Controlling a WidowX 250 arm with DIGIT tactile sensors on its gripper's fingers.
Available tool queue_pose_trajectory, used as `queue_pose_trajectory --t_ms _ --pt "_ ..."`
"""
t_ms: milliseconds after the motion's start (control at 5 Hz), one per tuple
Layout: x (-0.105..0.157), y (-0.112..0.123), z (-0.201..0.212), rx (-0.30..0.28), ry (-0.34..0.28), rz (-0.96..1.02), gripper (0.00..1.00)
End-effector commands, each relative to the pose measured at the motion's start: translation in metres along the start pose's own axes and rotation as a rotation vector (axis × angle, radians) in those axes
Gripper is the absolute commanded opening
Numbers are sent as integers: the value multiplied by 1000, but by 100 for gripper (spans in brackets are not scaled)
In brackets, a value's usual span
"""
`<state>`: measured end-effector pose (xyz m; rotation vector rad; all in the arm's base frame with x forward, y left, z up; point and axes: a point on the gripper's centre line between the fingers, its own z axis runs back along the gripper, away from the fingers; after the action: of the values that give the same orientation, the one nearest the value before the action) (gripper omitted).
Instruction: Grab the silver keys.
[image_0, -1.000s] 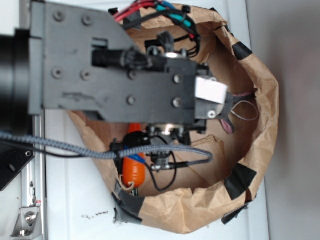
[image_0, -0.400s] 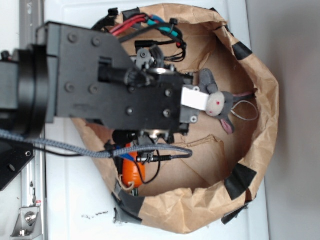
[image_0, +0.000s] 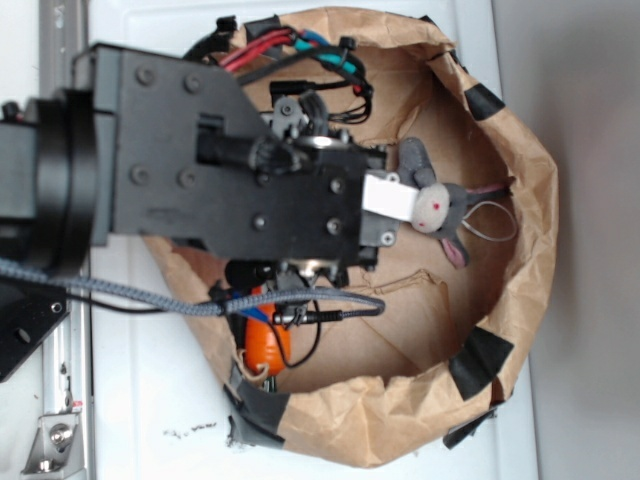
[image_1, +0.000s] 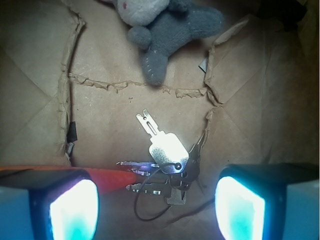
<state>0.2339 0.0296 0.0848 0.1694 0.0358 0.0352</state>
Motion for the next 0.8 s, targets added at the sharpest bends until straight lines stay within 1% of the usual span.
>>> queue_pose_trajectory --t_ms 0,200,400,600 --pt "3 2 7 3 -31 -4 100" --pt "-11 -2 -15 -92 -38 66 100" --pt "-7 -7 -23 -228 -67 167 100" --pt "-5 -9 -30 -241 -70 252 100"
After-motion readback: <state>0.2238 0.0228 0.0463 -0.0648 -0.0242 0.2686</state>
